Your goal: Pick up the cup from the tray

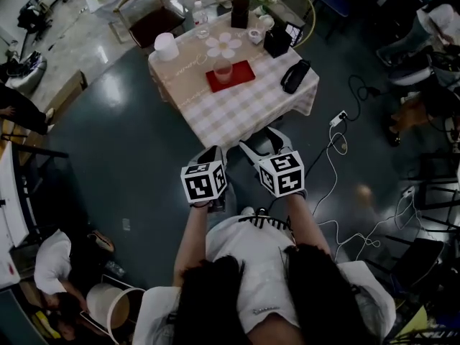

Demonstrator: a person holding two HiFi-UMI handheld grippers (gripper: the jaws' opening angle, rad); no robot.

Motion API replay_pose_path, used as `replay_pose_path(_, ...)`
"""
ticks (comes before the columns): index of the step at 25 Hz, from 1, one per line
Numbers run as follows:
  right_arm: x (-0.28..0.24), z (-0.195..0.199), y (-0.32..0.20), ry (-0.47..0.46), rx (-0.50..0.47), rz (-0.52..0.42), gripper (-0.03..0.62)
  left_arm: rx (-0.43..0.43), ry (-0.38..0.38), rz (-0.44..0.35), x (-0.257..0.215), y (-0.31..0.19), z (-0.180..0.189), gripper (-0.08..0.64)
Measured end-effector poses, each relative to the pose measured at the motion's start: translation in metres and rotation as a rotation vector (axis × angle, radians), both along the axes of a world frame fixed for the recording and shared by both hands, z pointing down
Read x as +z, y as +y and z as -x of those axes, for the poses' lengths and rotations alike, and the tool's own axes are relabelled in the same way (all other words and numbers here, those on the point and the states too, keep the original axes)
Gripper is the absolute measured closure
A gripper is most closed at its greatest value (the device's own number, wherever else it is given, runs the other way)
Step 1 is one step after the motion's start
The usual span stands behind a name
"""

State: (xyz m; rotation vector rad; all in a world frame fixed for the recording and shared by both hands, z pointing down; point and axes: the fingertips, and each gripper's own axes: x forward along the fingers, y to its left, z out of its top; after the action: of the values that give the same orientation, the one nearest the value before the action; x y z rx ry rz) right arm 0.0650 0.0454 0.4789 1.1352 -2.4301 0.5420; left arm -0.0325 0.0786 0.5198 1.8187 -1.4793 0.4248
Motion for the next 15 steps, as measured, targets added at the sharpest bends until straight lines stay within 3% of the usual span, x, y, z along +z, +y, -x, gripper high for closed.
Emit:
replay_pose_path(9,0.011,0.031,-0.069,0.035,0.009,0.038,0.259,-0.013,0.028,0.008,-0.002,-0.083,0.038,0.555)
replay_pose_path(15,0.005,0.054,-0.107,0.053,0.037,0.030,0.253,0.025,0.022,-0.008,-0.012,-0.126,0.062,0.555)
